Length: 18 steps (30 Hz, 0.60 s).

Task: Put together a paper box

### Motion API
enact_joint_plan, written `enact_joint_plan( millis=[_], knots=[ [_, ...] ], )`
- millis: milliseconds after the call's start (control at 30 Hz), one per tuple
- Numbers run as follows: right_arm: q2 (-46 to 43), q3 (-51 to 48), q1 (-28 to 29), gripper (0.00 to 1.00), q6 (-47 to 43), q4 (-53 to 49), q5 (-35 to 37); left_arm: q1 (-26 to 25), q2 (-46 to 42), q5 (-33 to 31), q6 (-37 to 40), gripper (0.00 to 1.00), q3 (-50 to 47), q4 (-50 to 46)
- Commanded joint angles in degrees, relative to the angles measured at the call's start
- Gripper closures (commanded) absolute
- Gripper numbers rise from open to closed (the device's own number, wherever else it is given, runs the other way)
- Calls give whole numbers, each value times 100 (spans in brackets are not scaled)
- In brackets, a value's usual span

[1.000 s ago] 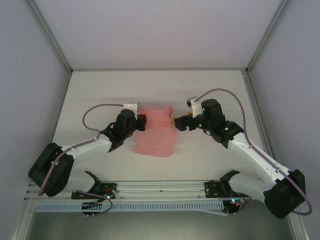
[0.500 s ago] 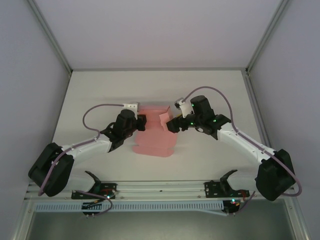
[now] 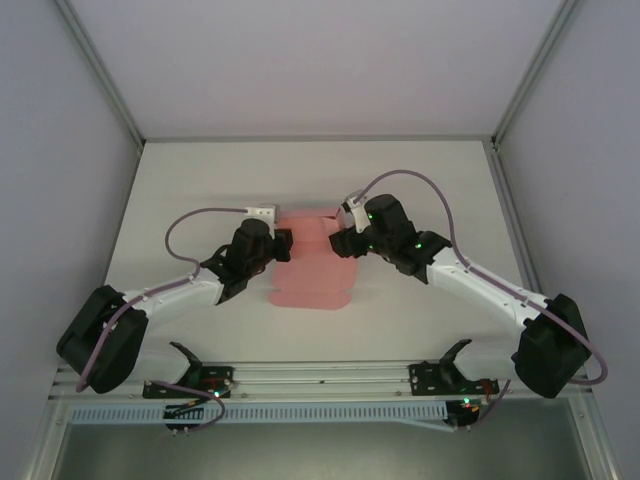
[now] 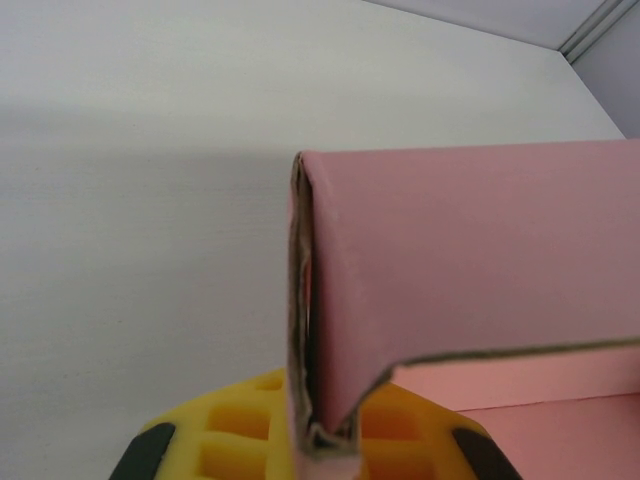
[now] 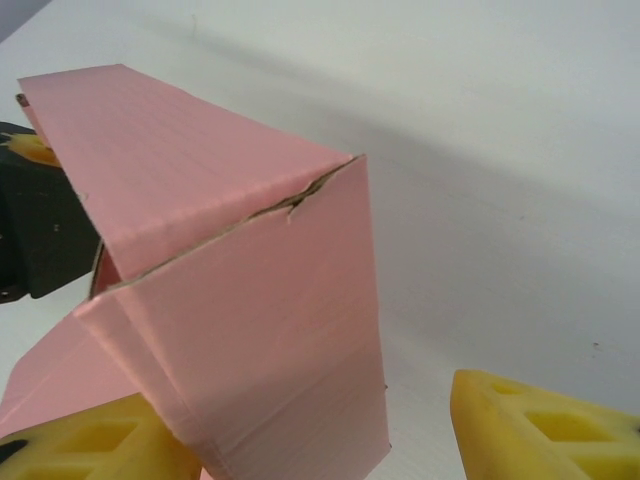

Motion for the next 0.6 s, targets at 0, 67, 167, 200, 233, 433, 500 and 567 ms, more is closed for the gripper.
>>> enact_joint_plan(
  millis=[0, 67, 167, 200, 233, 433, 500, 567],
  knots=[
    [-24, 171, 36, 35, 163, 184, 144, -35, -30, 64, -41, 100, 89, -2],
    [22, 159, 48, 35, 248, 254, -228, -34, -26, 48, -64, 100, 94, -7],
    [149, 155, 101, 36, 338, 293, -806, -32, -35, 22, -103, 100, 99, -6],
    [182, 154, 150, 36, 339, 280, -772, -29, -38, 13, -96, 100, 99, -16],
    [208, 157, 204, 37, 330, 244, -633, -35, -35, 12, -90, 100, 104, -6],
    [445, 242, 337, 59, 603, 100, 901, -44, -17, 16, -120, 100, 125, -33],
    [575, 279, 396, 67, 819, 46, 1730, -38, -18, 13, -193, 100, 149, -68],
    [762, 364, 434, 78, 1039, -67, 2574, -85, -17, -84, -306, 100, 185, -139]
  ],
)
